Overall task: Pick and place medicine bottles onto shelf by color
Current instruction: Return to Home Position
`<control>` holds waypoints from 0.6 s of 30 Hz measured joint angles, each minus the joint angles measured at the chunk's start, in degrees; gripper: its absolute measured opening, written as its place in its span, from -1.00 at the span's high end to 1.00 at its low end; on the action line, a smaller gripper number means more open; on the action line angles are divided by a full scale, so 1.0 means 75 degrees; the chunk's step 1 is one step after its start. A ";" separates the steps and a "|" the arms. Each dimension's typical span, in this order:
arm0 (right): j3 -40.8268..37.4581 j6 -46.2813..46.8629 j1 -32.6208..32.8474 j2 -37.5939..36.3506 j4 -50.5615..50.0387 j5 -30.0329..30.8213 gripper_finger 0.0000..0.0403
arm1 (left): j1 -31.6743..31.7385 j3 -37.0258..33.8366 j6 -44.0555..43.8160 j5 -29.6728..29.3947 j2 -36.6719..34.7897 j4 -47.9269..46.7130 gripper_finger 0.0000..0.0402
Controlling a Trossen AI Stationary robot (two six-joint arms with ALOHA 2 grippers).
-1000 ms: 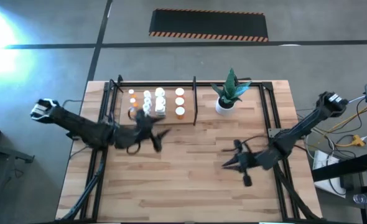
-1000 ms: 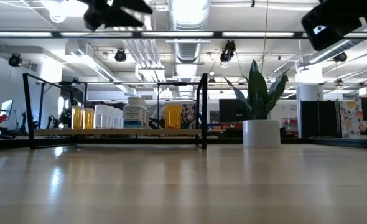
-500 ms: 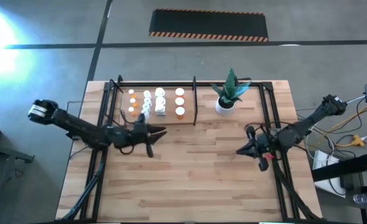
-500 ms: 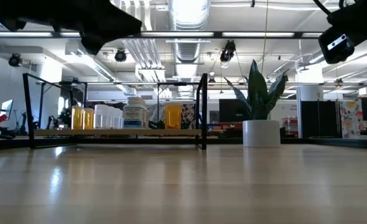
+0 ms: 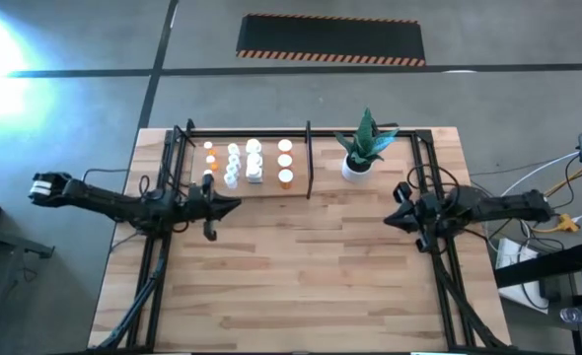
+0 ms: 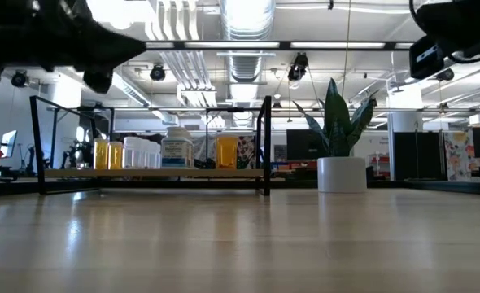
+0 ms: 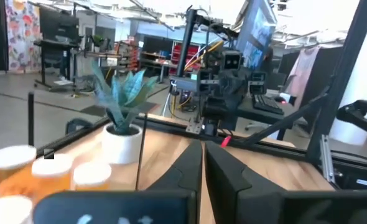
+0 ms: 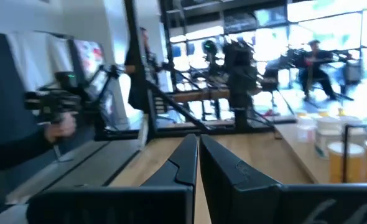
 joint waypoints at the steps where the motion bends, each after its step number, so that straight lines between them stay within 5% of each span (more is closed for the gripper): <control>1: -0.0064 0.0009 -0.0142 -0.0085 0.0018 -0.0246 0.96 | 0.0000 -0.0171 -0.0062 0.0003 -0.0190 -0.0011 0.99; 7: -0.0526 0.0235 -0.0687 -0.0447 0.0019 -0.0523 0.96 | 0.0000 -0.0927 -0.0093 0.0286 -0.1274 -0.0125 0.99; 18: -0.0608 -0.0110 -0.0896 -0.0761 -0.0424 -0.1004 0.96 | 0.0000 -0.0929 0.0166 0.0628 -0.3691 -0.2912 0.99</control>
